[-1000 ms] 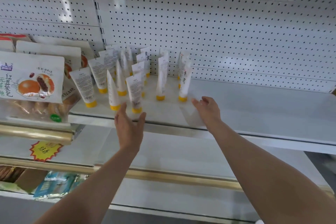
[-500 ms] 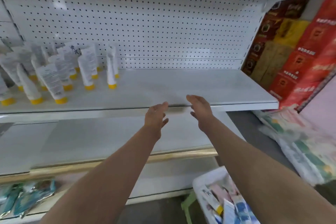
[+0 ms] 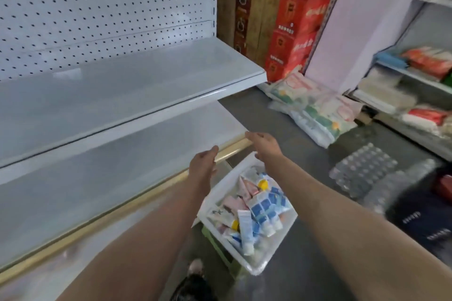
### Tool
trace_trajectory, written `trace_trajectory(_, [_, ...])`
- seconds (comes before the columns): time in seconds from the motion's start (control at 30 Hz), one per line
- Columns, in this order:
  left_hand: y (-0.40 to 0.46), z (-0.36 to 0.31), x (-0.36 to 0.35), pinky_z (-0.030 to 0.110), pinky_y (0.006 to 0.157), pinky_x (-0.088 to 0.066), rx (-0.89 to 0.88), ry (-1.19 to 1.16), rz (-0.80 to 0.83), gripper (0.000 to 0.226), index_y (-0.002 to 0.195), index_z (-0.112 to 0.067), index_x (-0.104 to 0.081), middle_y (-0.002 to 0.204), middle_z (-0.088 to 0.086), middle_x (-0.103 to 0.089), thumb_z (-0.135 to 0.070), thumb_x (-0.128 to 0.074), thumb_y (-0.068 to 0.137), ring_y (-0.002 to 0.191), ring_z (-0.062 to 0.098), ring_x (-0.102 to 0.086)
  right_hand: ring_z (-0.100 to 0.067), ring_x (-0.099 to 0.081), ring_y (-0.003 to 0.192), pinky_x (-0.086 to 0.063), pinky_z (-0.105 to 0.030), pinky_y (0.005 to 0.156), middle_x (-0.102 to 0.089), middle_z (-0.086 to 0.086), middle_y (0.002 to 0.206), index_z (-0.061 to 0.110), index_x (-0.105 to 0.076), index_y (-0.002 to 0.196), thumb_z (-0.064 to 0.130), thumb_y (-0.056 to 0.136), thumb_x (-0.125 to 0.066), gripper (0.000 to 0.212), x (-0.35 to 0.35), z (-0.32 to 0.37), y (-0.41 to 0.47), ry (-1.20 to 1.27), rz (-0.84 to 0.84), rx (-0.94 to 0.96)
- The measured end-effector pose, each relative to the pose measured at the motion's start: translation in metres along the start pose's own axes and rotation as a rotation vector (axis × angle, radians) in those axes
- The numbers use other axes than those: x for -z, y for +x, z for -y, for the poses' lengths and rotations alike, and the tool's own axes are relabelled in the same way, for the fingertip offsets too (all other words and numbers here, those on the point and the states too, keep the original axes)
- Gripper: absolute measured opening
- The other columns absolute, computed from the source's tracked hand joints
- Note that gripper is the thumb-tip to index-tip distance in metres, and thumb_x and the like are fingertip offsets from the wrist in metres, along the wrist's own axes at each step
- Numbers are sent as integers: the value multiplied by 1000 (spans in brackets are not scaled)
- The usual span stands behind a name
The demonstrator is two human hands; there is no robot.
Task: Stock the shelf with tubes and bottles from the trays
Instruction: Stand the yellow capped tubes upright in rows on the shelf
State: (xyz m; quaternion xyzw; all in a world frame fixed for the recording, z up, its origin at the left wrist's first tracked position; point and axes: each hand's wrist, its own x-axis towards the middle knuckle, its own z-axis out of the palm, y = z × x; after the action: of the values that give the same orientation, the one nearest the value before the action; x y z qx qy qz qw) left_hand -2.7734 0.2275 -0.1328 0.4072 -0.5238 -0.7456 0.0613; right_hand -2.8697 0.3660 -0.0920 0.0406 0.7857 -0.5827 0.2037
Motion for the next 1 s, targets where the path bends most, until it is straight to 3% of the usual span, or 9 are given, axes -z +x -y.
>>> trace_trajectory(0.1, [24, 24, -21, 29, 72, -51, 55, 82, 74, 57, 123, 2, -60, 126, 27, -58, -42, -70, 87, 86, 21, -60, -20, -57, 97, -48, -36, 89, -64, -6, 107, 9, -66, 116, 33, 89, -73, 37, 14, -35, 19, 34, -53, -87])
trace_trajectory(0.27, [58, 59, -46, 44, 97, -52, 200, 236, 120, 26, 96, -18, -63, 111, 10, -65, -41, -71, 88, 95, 22, -61, -26, -59, 109, -50, -43, 101, -65, -2, 106, 22, -71, 106, 47, 84, -71, 34, 26, -89, 43, -3, -134, -304])
trace_trajectory(0.37, [70, 81, -46, 41, 94, -50, 277, 293, 138, 22, 86, -19, -60, 93, 5, -63, -39, -69, 91, 86, 21, -59, -26, -60, 107, -50, -46, 102, -63, -7, 116, 20, -67, 110, 43, 86, -72, 34, 28, -120, 52, 11, -152, -432])
trace_trajectory(0.43, [80, 95, -41, 38, 92, -50, 326, 355, 135, 25, 81, -19, -60, 85, 3, -61, -40, -67, 92, 82, 20, -58, -25, -60, 100, -51, -46, 102, -65, -6, 104, 19, -66, 100, 41, 88, -72, 26, 25, -137, 57, 15, -167, -502])
trace_trajectory(0.57, [107, 125, -26, 34, 82, -48, 420, 430, 113, 32, 98, -14, -64, 86, 18, -59, -45, -68, 90, 79, 29, -61, -27, -61, 93, -52, -43, 98, -61, -1, 85, 20, -64, 88, 44, 90, -69, 25, 12, -163, 76, -34, -164, -579])
trace_trajectory(0.67, [125, 149, -21, 34, 79, -53, 473, 464, 85, 41, 111, -10, -62, 85, 16, -59, -46, -67, 91, 79, 27, -60, -24, -64, 86, -54, -37, 87, -70, -8, 94, 6, -72, 107, 45, 91, -67, 42, 2, -185, 94, -57, -143, -547])
trace_trajectory(0.73, [135, 165, -22, 37, 82, -56, 513, 457, 61, 41, 112, -11, -61, 91, 9, -61, -46, -67, 91, 89, 24, -61, -26, -66, 98, -50, -32, 86, -71, -11, 112, 8, -69, 120, 47, 92, -66, 48, -3, -194, 107, -113, -151, -551])
trace_trajectory(0.87, [148, 186, -25, 32, 75, -53, 562, 447, 50, 27, 89, -20, -59, 95, 10, -62, -45, -66, 91, 96, 26, -63, -26, -60, 117, -48, -34, 98, -63, -4, 130, 18, -57, 136, 52, 87, -71, 61, -10, -209, 133, -155, -239, -553])
trace_trajectory(1.0, [161, 201, -22, 41, 89, -57, 587, 482, 13, 33, 76, -19, -56, 84, 7, -61, -47, -67, 90, 89, 26, -63, -25, -57, 117, -49, -43, 100, -61, -2, 129, 25, -56, 133, 53, 78, -78, 65, -21, -221, 156, -220, -340, -489])
